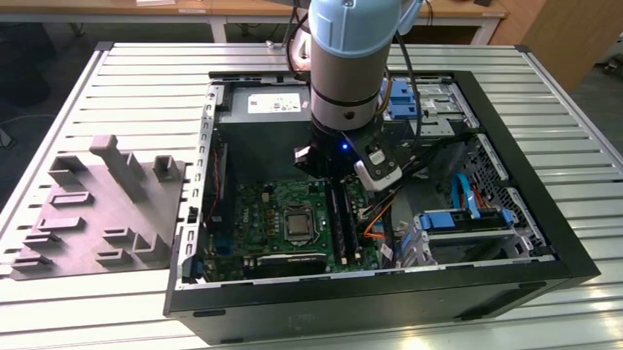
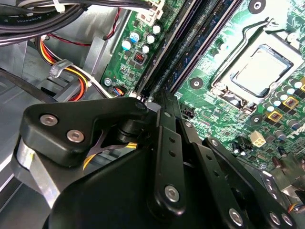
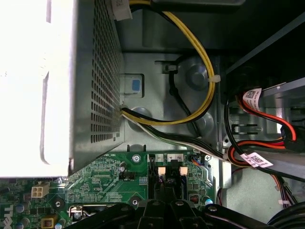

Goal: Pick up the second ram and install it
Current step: 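Press down the second ram until it locks into place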

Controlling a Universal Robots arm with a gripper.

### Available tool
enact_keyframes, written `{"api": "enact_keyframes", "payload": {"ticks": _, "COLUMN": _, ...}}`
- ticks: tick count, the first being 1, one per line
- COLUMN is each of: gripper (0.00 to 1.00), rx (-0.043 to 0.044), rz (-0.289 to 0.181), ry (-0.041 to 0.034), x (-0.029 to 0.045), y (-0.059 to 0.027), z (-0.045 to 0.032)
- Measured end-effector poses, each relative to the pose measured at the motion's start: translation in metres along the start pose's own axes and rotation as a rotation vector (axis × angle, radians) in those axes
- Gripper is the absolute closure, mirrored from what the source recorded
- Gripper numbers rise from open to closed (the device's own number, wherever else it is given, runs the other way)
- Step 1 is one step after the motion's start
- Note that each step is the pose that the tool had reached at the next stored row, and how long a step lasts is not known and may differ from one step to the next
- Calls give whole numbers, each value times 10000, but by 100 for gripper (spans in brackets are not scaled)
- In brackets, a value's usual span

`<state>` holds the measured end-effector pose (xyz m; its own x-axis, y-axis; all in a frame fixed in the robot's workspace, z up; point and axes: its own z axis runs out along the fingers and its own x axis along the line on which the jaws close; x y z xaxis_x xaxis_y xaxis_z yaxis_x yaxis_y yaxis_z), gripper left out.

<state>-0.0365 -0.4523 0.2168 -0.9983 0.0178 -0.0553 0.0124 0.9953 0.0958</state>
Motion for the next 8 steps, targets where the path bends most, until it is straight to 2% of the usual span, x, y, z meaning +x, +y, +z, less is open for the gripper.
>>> {"api": "enact_keyframes", "payload": {"ticks": 5, "gripper": 90, "rx": 1, "rz": 0, "ry": 0, "x": 0, "y": 0, "z": -3}}
{"api": "enact_keyframes", "payload": {"ticks": 8, "gripper": 90, "rx": -4, "rz": 0, "ry": -2, "x": -2, "y": 4, "z": -38}}
